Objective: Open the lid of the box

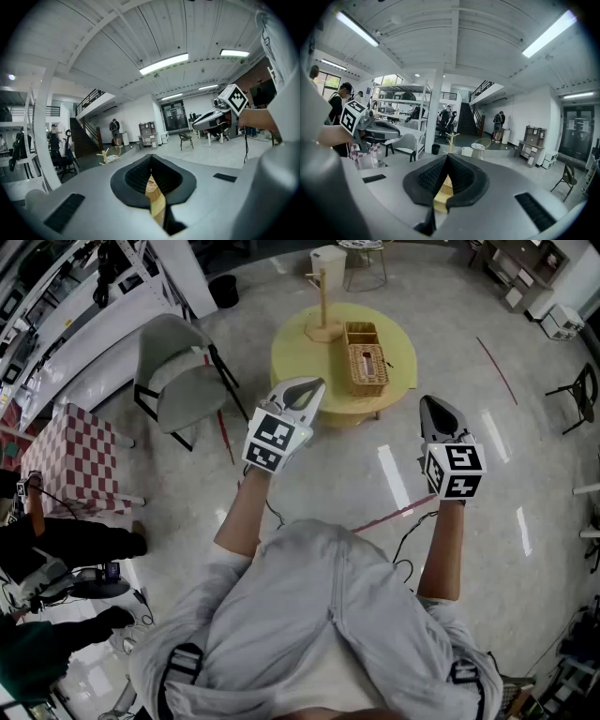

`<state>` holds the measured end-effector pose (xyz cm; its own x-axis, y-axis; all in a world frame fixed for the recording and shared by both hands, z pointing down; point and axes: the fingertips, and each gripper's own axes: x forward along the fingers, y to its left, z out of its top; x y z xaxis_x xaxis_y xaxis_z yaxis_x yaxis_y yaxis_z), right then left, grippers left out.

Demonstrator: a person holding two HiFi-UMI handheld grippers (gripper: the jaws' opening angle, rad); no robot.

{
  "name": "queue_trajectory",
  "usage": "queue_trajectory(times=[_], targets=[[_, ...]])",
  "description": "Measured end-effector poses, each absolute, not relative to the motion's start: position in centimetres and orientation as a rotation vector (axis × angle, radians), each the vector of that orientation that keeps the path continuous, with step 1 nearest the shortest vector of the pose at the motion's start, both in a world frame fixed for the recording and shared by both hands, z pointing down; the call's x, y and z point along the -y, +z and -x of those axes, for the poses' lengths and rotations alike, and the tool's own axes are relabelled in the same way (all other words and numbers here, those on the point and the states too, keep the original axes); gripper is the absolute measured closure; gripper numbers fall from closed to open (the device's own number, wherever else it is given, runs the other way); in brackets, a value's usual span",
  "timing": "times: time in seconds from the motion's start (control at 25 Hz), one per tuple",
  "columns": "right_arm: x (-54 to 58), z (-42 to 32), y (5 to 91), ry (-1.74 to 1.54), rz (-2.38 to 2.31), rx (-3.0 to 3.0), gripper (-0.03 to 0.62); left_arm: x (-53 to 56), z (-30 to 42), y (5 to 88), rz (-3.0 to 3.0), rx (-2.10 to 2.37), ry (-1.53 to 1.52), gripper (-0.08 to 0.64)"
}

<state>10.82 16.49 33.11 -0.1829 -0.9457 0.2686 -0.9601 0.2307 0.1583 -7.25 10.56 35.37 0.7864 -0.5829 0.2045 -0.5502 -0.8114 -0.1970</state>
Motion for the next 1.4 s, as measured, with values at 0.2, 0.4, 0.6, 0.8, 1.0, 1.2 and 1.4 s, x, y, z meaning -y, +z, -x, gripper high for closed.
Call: queue_trajectory(times=[0.2, 0.4, 0.6, 0.8, 1.0, 1.2, 1.4], targets=[[-16.4, -11.3, 33.3, 0.069, -1.765, 2.209, 0.569, -10.5, 6.5, 35.2, 2.833, -0.916, -0.390, 0.531], [-16.7, -12.4, 33.6, 0.083, -1.763, 2.225, 0.569, -11.0, 5.9, 35.6, 2.835, -0.942, -0.425, 0.531], [-17.4, -13.8, 34.5, 0.084, -1.730, 2.237, 0.569, -11.8, 5.0, 35.9, 2.819, -0.991, -0.446, 0.531], [-18.0, -15.3, 35.4, 0.128, -1.711, 2.270, 0.569, -13.3, 4.2, 36.8, 2.829, -1.051, -0.466, 0.531], [-17.7, -16.5, 35.5, 0.143, -1.708, 2.287, 0.569, -13.5, 3.4, 37.0, 2.831, -1.071, -0.476, 0.531], [-16.2, -17.0, 36.4, 0.166, -1.710, 2.284, 0.569, -12.4, 2.8, 37.7, 2.839, -1.075, -0.483, 0.531], [-13.5, -17.4, 37.6, 0.186, -1.723, 2.252, 0.569, -9.4, 2.5, 39.5, 2.865, -1.068, -0.498, 0.531]])
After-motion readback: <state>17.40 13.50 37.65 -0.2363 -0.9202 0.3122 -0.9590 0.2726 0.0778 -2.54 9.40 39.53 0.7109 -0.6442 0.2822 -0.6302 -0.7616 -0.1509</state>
